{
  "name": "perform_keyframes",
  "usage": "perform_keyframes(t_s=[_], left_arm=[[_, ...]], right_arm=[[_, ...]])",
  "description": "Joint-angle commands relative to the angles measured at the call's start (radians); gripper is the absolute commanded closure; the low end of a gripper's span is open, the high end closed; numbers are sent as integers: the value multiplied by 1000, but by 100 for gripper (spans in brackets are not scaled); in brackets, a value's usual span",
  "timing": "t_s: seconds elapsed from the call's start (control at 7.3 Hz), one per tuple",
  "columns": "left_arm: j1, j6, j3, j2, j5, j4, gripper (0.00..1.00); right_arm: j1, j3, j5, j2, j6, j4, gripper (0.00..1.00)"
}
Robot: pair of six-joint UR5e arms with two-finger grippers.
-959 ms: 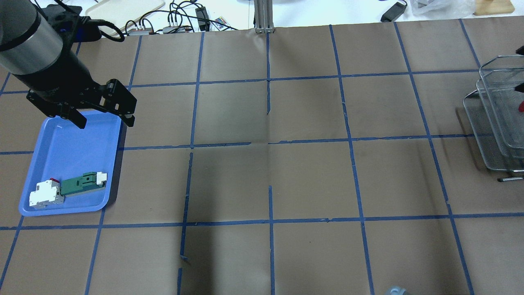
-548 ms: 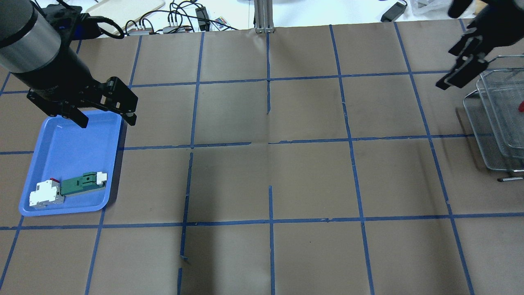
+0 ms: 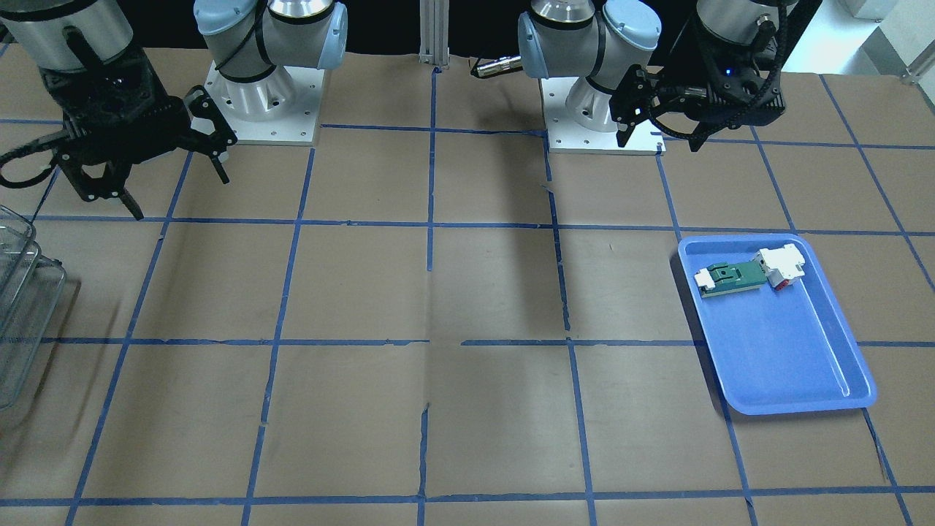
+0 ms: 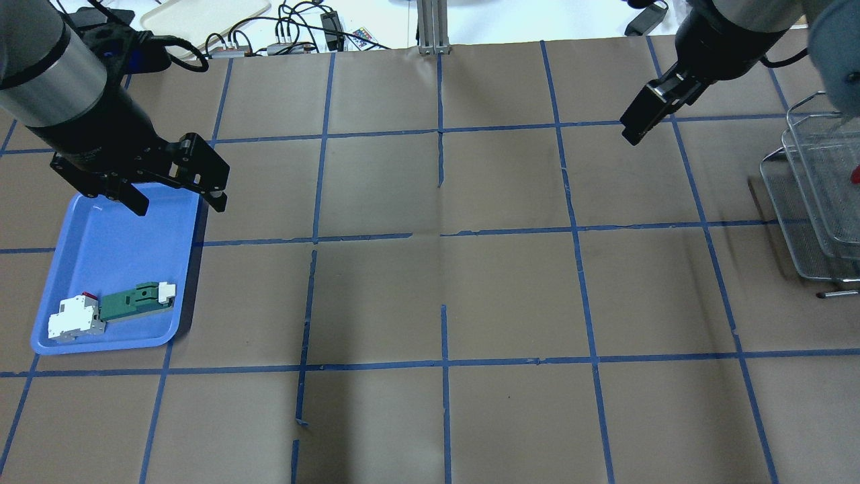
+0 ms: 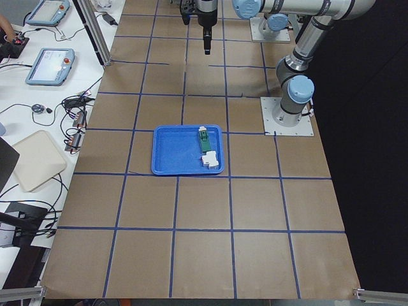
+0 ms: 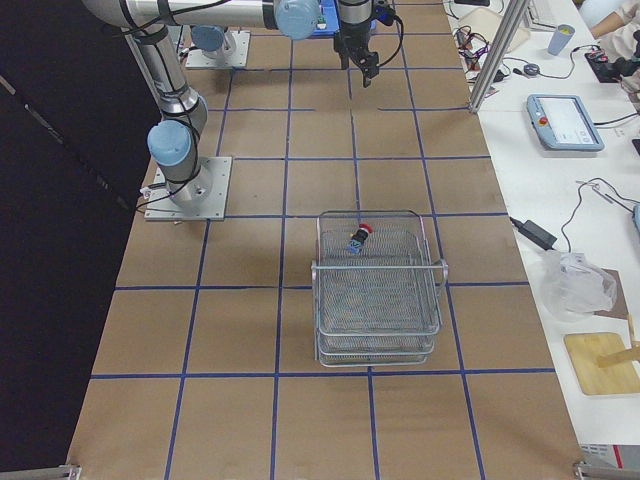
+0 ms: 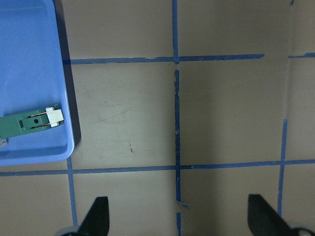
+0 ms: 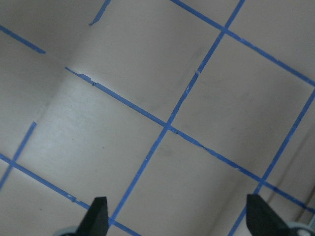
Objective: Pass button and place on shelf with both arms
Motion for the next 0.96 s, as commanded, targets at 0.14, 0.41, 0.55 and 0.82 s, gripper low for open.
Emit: perform_keyframes(t_s=[0.14,0.41,0.55,0.82], left_arm=[[0,0,-2,1,2,2,0],[0,0,-2,-1,0,5,0],[5,2,-5,-1,3,-1,0],[11,2,-4,-1,2,5,0]], right_arm=[[9,-1,6,-46,311,68,0],[9,11,1,-49,395,126,0],[9,4,6,-46,528,123,0],[17,4,-84,-37,544,97,0]])
